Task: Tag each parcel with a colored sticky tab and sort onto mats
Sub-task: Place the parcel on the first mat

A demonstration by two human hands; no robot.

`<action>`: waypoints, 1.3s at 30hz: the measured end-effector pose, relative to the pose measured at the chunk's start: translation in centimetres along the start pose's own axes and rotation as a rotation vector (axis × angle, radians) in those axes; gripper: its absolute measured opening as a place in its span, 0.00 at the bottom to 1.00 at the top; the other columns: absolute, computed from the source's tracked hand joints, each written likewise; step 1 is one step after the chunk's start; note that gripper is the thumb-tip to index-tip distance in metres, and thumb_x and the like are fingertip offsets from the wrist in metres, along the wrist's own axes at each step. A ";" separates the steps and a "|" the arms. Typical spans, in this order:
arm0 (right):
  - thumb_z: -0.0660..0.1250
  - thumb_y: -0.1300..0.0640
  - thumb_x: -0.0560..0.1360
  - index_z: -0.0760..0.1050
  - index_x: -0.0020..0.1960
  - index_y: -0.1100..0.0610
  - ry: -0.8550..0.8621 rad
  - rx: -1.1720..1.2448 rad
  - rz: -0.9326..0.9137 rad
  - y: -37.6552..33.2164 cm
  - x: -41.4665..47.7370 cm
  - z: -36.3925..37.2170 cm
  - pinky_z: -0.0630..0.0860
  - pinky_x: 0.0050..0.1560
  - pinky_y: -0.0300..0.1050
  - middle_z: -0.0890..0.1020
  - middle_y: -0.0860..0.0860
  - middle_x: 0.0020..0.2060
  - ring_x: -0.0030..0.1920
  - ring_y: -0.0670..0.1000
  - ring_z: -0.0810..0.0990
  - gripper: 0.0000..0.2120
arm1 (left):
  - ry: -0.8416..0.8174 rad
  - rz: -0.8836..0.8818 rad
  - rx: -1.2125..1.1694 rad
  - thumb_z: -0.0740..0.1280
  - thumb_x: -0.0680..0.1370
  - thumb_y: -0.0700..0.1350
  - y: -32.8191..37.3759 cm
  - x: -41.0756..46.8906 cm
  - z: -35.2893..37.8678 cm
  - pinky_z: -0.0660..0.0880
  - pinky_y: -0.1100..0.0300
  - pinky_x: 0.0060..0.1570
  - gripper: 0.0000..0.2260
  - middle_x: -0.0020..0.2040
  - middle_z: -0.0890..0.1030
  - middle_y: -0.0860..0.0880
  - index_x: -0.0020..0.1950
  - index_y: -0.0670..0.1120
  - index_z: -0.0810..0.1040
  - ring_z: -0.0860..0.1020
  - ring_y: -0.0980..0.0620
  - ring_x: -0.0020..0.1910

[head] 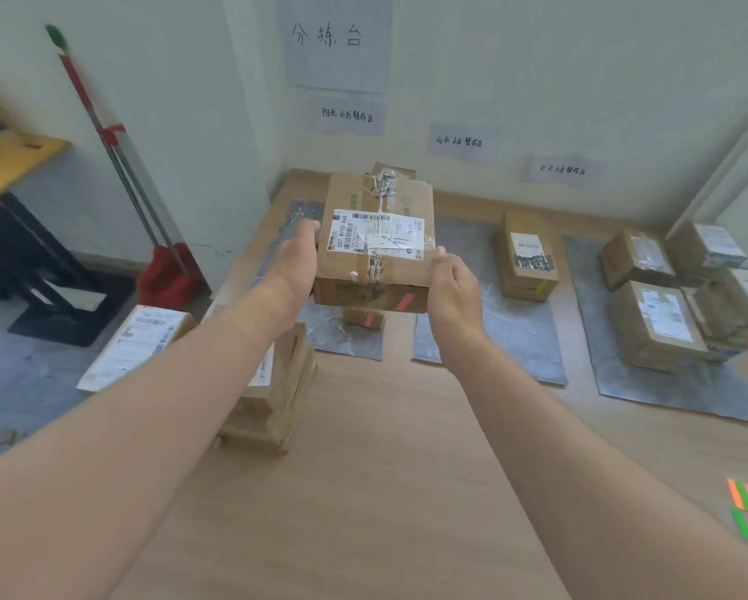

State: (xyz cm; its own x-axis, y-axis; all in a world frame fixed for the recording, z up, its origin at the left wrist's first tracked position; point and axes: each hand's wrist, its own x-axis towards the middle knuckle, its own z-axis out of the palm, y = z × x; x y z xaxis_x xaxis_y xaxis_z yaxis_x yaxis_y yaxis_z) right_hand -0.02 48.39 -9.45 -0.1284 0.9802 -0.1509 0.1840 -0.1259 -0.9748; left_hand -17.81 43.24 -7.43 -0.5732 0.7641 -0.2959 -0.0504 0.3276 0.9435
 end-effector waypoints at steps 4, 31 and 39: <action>0.54 0.43 0.85 0.77 0.60 0.53 -0.054 0.030 0.017 -0.6 3.3 3.7 0.71 0.43 0.39 0.82 0.44 0.48 0.47 0.44 0.79 0.18 | 0.029 -0.032 0.040 0.50 0.79 0.60 0.7 5.1 -1.7 0.73 0.53 0.53 0.25 0.31 0.82 0.55 0.32 0.52 0.78 0.76 0.49 0.40; 0.47 0.44 0.81 0.71 0.69 0.49 -0.325 -0.155 0.298 8.9 26.7 22.5 0.67 0.70 0.59 0.76 0.48 0.64 0.67 0.56 0.70 0.23 | 0.258 -0.359 -0.138 0.51 0.81 0.59 -7.1 34.5 -2.5 0.80 0.54 0.46 0.20 0.42 0.86 0.49 0.45 0.50 0.77 0.82 0.49 0.40; 0.50 0.43 0.80 0.78 0.57 0.55 -0.320 -0.098 0.406 11.5 30.0 23.1 0.77 0.62 0.58 0.81 0.52 0.52 0.53 0.57 0.79 0.23 | 0.205 -0.456 -0.145 0.51 0.81 0.61 -10.0 37.4 -0.4 0.77 0.53 0.38 0.23 0.43 0.85 0.49 0.55 0.50 0.81 0.81 0.49 0.45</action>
State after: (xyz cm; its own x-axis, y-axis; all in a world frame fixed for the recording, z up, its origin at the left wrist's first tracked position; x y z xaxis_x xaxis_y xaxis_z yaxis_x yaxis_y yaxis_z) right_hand -24.27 72.78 -28.96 -0.3168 0.7577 -0.5706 0.3689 -0.4558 -0.8100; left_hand -39.06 68.32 -27.87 -0.6143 0.4322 -0.6602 -0.4369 0.5104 0.7407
